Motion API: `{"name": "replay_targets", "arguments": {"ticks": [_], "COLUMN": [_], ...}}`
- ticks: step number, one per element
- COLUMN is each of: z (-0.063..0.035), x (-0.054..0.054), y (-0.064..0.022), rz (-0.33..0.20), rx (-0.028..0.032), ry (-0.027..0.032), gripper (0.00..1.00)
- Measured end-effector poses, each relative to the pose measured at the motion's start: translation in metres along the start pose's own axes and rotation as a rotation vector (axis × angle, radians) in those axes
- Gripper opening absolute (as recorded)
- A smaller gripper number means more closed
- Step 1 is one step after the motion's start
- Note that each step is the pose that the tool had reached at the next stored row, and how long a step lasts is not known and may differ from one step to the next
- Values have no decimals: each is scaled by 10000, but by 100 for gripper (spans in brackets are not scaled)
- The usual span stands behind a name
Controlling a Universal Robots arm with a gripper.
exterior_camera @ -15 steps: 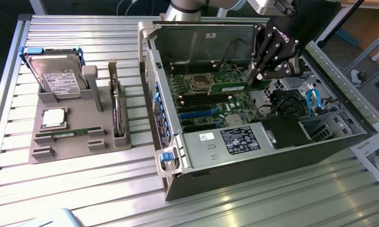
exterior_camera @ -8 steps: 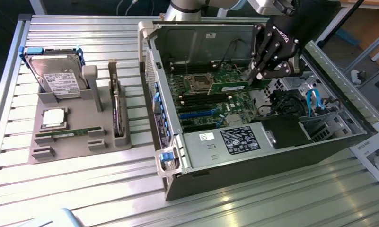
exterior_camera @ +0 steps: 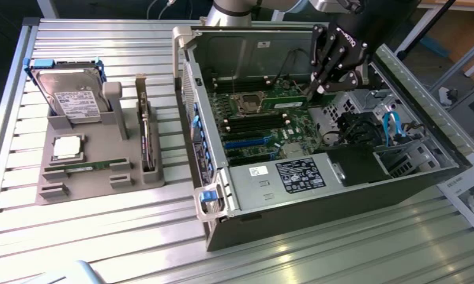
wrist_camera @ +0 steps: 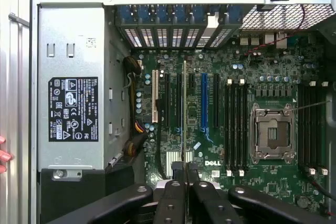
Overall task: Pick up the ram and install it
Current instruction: 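Pick up the ram and move it above insertion slot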
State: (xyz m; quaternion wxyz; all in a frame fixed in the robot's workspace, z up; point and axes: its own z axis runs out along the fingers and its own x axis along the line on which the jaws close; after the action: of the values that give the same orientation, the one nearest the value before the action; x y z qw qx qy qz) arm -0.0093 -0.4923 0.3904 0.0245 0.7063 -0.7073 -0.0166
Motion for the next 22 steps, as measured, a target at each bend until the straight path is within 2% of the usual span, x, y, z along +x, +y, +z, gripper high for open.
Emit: {"name": "replay_targets", "arguments": {"ticks": [8, 18, 22], "z": [1, 1, 6], "x": [-147, -148, -206], "y": [-1, 0, 0], "rz": [-1, -1, 0], "rx": [0, 3, 4], "ry": [1, 0, -1], "gripper": [12, 12, 12]}}
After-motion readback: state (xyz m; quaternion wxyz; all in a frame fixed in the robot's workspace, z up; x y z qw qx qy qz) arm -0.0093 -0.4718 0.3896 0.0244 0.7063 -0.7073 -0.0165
